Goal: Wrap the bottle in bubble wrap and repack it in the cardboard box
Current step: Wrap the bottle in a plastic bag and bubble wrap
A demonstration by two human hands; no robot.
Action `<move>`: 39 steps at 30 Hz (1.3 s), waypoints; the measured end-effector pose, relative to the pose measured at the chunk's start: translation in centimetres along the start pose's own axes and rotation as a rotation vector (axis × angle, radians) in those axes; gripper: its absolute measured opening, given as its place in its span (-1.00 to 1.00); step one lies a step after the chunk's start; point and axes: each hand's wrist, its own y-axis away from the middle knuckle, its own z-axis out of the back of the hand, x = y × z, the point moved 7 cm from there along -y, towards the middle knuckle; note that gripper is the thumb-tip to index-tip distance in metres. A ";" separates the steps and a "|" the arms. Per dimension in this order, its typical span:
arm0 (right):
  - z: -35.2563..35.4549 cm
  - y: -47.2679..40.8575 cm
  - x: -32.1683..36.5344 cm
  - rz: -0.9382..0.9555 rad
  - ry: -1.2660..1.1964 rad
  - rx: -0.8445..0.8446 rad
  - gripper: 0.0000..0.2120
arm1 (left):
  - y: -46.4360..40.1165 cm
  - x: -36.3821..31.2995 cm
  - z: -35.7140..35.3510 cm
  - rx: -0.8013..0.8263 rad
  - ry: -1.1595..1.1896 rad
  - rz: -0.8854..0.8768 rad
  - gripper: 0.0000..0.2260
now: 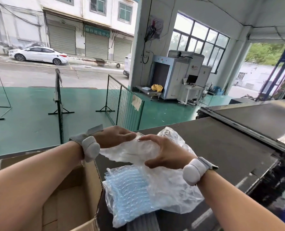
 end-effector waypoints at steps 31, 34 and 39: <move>-5.1 -3.4 -1.8 -0.405 -1.289 -0.267 -0.01 | 0.2 -0.3 -4.1 -0.501 1.099 -0.019 -0.50; -5.9 -3.4 -0.6 -0.370 -1.404 -0.197 -0.08 | 0.7 -0.9 -3.7 -0.571 1.023 -0.083 -0.56; -5.0 -3.1 0.7 -0.281 -1.599 -0.205 -0.14 | 1.3 -1.2 -4.1 -0.601 0.586 -0.142 -0.53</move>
